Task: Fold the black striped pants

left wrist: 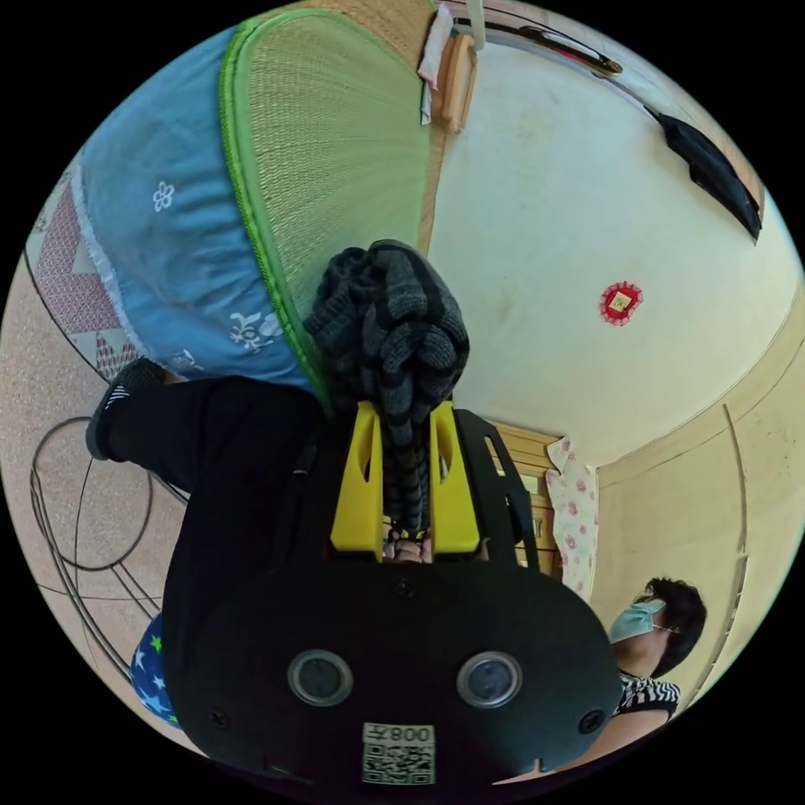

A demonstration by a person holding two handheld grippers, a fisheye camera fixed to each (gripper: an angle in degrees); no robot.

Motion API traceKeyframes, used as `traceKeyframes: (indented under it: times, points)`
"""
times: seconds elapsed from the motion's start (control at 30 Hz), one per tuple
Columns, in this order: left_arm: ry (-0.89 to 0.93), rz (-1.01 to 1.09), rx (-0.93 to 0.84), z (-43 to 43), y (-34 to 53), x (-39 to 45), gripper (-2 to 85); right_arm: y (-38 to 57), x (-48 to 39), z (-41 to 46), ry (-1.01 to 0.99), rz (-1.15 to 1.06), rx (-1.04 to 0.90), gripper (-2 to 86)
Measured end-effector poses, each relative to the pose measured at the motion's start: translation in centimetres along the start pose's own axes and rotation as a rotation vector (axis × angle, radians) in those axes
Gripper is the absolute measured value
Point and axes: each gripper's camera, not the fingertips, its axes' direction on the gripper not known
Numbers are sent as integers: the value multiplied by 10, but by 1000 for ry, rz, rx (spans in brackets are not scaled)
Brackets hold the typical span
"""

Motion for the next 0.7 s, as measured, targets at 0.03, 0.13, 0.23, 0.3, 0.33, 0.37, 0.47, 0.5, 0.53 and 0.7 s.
traceKeyframes:
  times: [0.03,0.13,0.23,0.3,0.33,0.37,0.47,0.5,0.53,0.7]
  points:
    - [-6,21,-7,16,2,19,89,3,-12,-9,-16,-11,11,66]
    - [-23,87,-38,63,4,71,86,7,-48,-35,-53,-55,45,63]
    - [-38,153,-85,120,7,125,84,9,-91,-67,-76,-115,85,60]
    - [-38,182,-117,158,8,157,83,10,-120,-89,-78,-158,111,58]
    - [-36,207,-147,186,9,179,83,11,-139,-105,-78,-187,131,57]
    - [-35,218,-162,201,10,190,83,12,-149,-114,-80,-201,142,57]
    - [-33,282,-250,286,11,249,82,14,-195,-165,-92,-262,213,56]
    - [-27,313,-289,324,12,275,82,14,-215,-188,-101,-288,245,55]
    - [-15,343,-329,366,13,302,81,13,-236,-213,-107,-318,284,55]
    - [84,506,-513,558,25,427,81,7,-347,-330,-80,-503,463,54]
